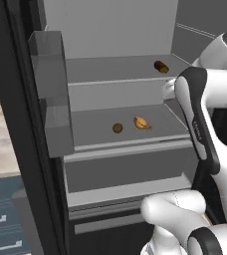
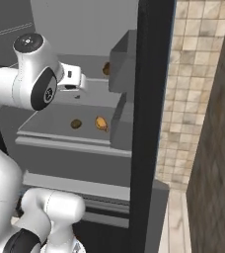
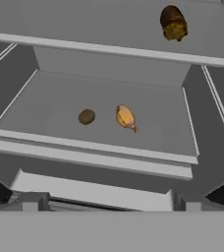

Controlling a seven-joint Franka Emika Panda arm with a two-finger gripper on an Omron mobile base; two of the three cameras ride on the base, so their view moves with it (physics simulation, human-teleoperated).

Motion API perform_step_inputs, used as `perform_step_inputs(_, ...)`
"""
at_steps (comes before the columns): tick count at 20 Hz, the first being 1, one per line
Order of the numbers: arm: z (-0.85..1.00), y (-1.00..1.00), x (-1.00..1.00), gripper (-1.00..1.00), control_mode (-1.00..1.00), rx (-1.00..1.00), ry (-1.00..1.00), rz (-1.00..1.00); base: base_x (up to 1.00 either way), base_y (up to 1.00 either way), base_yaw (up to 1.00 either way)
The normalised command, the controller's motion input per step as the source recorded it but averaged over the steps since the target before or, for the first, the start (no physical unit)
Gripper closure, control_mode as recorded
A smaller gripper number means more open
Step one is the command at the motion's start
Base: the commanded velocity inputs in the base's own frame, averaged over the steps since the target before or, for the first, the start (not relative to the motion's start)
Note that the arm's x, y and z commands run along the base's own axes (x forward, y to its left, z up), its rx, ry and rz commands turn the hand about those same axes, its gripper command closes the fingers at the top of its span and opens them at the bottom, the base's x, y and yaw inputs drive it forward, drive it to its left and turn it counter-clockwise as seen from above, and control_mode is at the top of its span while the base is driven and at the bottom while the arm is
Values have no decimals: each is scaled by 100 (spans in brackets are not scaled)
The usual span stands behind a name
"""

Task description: Open the fridge, remove the kiwi, sweet potato, and chicken drumstick, and place them on any counter.

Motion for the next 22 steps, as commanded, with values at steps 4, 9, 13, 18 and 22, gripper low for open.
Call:
perform_step_inputs(4,0,0,0,-100,100,0,0,0,65,0,-4)
perform_step_inputs(9,0,0,0,-100,100,0,0,0,69,0,-7)
perform_step_inputs(13,0,0,0,-100,100,0,0,0,57,0,-7)
perform_step_inputs(18,0,0,0,-100,100,0,0,0,22,0,-7)
perform_step_inputs(22,0,0,0,-100,100,0,0,0,0,0,0)
